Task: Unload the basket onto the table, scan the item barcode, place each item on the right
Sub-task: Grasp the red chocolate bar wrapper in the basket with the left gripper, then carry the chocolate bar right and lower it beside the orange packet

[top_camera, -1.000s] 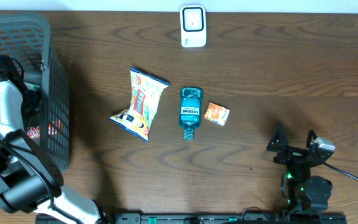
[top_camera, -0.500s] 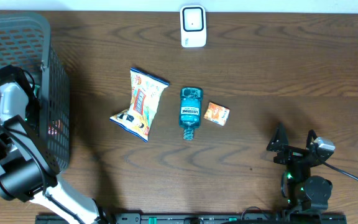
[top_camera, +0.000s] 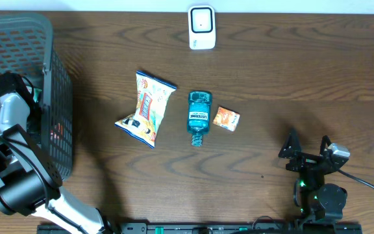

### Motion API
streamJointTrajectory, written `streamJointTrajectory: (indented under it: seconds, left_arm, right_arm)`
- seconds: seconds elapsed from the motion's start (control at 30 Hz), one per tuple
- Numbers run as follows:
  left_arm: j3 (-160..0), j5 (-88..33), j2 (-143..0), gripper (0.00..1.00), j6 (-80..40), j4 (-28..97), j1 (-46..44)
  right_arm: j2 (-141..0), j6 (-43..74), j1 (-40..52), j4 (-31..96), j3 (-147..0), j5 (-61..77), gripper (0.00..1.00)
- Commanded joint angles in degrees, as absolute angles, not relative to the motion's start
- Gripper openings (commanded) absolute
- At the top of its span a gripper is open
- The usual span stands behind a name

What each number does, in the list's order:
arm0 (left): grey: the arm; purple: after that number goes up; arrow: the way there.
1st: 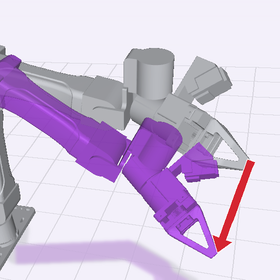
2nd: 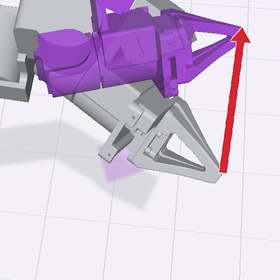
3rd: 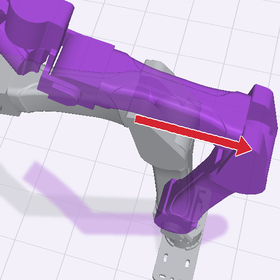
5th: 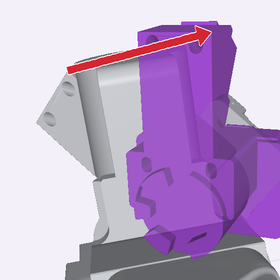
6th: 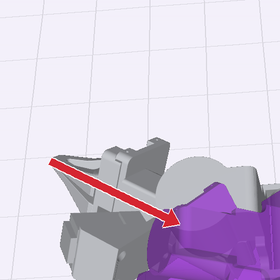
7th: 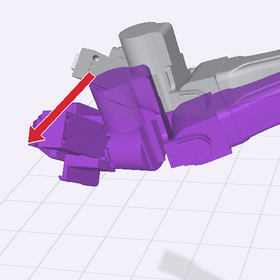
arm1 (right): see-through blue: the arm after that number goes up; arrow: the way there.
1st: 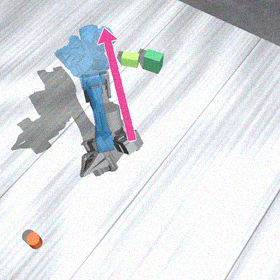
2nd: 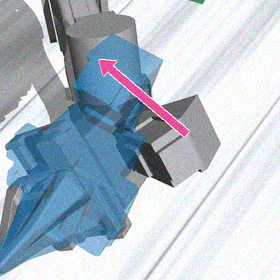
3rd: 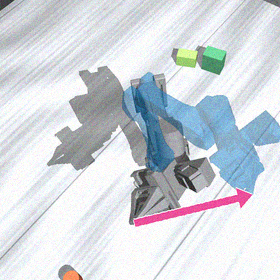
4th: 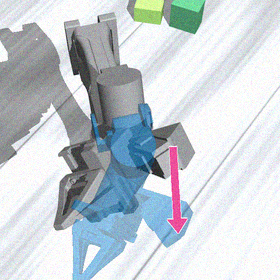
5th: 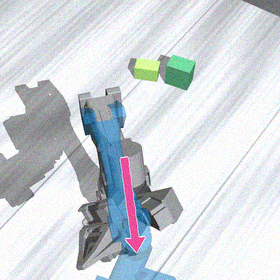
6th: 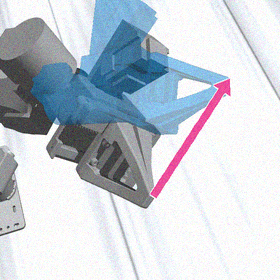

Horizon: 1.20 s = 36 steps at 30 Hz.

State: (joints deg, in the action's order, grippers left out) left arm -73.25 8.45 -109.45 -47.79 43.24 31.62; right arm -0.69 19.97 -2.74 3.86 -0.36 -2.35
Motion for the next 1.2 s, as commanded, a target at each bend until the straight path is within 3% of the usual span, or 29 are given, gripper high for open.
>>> streamJointTrajectory:
  seconds: [0.0, 0.33, 0.6, 0.77, 0.97, 1.17]
  left_arm:
    - [-74.2, 7.9, -108.4, 0.07, -40.5, 44.3, 32.1]
    - [-82.8, 6.1, -86.0, 0.07, -39.4, 37.8, 32.1]
    - [-82.8, -18.9, -70.9, 0.07, -39.4, 23.6, 28.1]
    - [-82.7, -25.7, -68.6, 0.07, -33.8, 21.3, 14.9]
    - [-82.7, -25.7, -72.3, 0.07, -17.0, 22.4, -7.3]
    - [-82.7, -20.6, -81.2, 0.07, -14.0, 21.2, -23.9]
  right_arm:
    - [-0.4, 20.1, -2.3, 4.1, -0.3, -2.7, 0.99]
    - [-0.4, 20.1, -2.3, 4.1, -0.3, -2.7, 0.99]
    - [-0.4, 20.1, -2.3, 4.1, -0.3, -2.7, 0.99]
    - [-0.4, 20.1, -2.3, 4.1, -0.3, -2.7, 0.99]
    - [-0.4, 20.1, -2.3, 4.1, -0.3, -2.7, 0.99]
    - [-0.4, 20.1, -2.3, 4.1, -0.3, -2.7, 0.99]
